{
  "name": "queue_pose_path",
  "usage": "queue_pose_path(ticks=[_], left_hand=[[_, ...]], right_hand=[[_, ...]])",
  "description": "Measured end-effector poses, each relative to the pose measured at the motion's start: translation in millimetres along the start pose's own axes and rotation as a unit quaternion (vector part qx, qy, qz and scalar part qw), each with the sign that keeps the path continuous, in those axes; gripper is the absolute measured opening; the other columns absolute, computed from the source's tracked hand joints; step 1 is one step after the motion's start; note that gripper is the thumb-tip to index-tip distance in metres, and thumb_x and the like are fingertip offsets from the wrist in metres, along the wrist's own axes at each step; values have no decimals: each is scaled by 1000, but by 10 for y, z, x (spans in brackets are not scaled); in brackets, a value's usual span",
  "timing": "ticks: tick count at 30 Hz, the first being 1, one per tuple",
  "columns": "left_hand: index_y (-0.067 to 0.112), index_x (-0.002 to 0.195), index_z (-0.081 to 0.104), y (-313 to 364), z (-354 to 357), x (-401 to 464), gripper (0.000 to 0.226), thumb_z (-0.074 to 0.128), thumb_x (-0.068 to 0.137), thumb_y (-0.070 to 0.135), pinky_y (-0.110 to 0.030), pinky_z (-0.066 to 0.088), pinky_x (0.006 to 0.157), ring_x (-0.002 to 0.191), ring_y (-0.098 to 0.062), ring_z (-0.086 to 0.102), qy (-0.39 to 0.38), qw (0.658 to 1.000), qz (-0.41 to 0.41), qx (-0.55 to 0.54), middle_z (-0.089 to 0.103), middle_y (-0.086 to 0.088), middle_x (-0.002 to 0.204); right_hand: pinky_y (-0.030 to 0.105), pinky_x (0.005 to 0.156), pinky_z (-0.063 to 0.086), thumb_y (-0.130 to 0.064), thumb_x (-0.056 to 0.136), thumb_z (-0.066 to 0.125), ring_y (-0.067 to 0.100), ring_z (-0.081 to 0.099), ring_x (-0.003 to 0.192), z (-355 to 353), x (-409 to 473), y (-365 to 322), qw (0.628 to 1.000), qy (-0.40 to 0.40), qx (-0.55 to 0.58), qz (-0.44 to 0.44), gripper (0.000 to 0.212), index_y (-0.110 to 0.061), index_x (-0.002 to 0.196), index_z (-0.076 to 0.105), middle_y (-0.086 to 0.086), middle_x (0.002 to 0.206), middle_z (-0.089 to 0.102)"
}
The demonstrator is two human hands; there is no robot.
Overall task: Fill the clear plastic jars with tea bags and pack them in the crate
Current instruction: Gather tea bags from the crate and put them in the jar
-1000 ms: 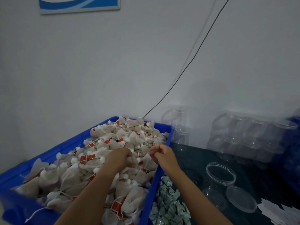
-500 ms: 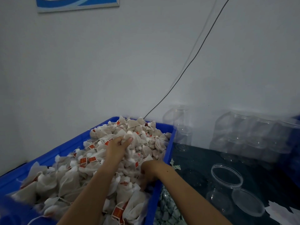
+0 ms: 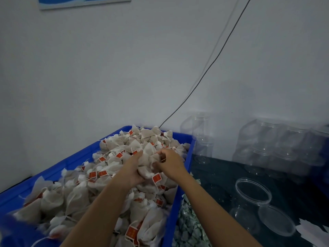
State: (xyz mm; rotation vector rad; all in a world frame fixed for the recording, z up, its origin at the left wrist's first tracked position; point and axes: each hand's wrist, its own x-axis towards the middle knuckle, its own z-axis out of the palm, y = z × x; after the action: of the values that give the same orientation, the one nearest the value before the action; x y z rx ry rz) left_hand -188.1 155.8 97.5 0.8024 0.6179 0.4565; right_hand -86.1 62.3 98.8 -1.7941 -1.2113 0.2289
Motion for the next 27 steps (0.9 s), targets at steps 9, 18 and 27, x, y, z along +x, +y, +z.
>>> queue_pose_path(ticks=[9,18,27], left_hand=[[0,102,57,34,-73,66,16,61,88,5,-43,57,73,73,-27,64,164,970,126,126,65,-19,89],[3,105,53,100,-70,29,17,60,90,7,-42,50,85,88,-29,58,195,965,145,100,60,-21,102],[5,129,51,190,-155,-9,42,61,90,14,-34,54,69,79,-21,63,179,971,157,17,62,-14,101]], right_hand=[[39,85,53,-2,88,52,19,59,87,251,59,84,990,-25,108,91,14,-13,98,54,6,97,60],[36,93,49,-15,87,67,28,55,114,444,112,218,937,-276,-186,106,52,-10,133,44,13,131,52],[33,84,50,-7,93,51,22,62,97,215,86,152,969,-48,-239,31,21,-12,106,66,6,107,66]])
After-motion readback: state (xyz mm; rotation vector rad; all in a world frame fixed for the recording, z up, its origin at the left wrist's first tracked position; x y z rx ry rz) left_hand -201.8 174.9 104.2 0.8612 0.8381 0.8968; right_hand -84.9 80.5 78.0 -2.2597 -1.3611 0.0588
